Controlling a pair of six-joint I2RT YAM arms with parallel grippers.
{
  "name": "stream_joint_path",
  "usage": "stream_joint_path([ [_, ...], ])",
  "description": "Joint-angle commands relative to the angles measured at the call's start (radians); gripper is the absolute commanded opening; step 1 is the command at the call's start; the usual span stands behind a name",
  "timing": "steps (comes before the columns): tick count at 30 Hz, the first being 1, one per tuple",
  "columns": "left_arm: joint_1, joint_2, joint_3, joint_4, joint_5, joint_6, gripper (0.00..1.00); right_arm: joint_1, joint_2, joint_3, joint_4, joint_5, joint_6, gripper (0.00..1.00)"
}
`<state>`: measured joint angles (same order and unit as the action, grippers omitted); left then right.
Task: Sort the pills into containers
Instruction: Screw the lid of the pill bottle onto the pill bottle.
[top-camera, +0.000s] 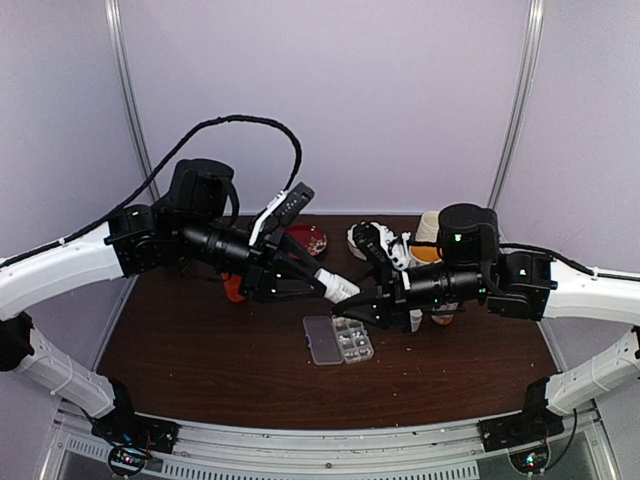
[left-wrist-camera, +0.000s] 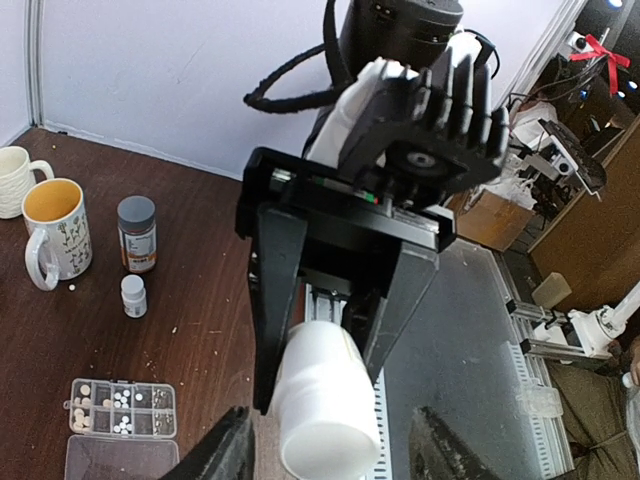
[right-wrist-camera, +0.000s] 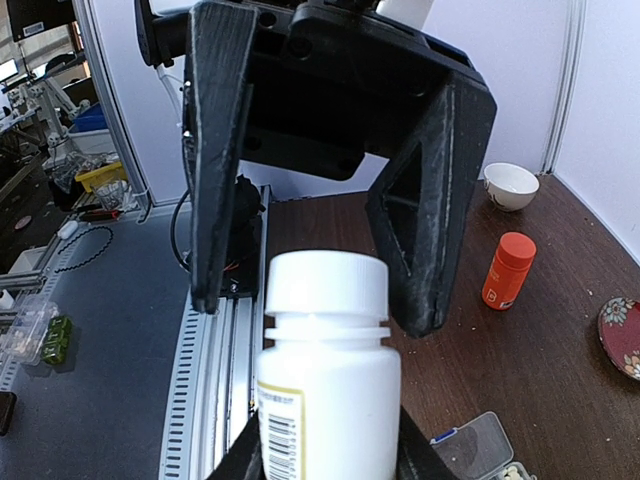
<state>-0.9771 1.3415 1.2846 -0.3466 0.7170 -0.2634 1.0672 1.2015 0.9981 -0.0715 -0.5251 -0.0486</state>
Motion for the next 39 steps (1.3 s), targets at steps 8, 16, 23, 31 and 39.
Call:
stream_joint_path([
  [8, -0.004, -0.022, 0.019, 0.015, 0.006, 0.0, 0.43, 0.005, 0.007, 0.025, -0.002, -0.001, 0.009, 0.0],
  [16, -0.003, -0.023, 0.018, 0.005, -0.001, 0.003, 0.46, 0.005, 0.004, 0.018, 0.0, 0.0, 0.01, 0.0],
  [23, -0.003, -0.021, 0.022, -0.008, -0.012, 0.007, 0.39, 0.005, 0.0, 0.016, -0.002, 0.011, 0.01, 0.0],
  [31, -0.003, -0.012, 0.036, -0.021, -0.015, 0.008, 0.19, 0.005, 0.004, 0.021, -0.012, 0.014, 0.006, 0.0],
  [39, -0.004, 0.019, 0.079, -0.08, -0.046, -0.015, 0.0, 0.013, 0.013, 0.045, -0.065, 0.068, -0.037, 0.0],
])
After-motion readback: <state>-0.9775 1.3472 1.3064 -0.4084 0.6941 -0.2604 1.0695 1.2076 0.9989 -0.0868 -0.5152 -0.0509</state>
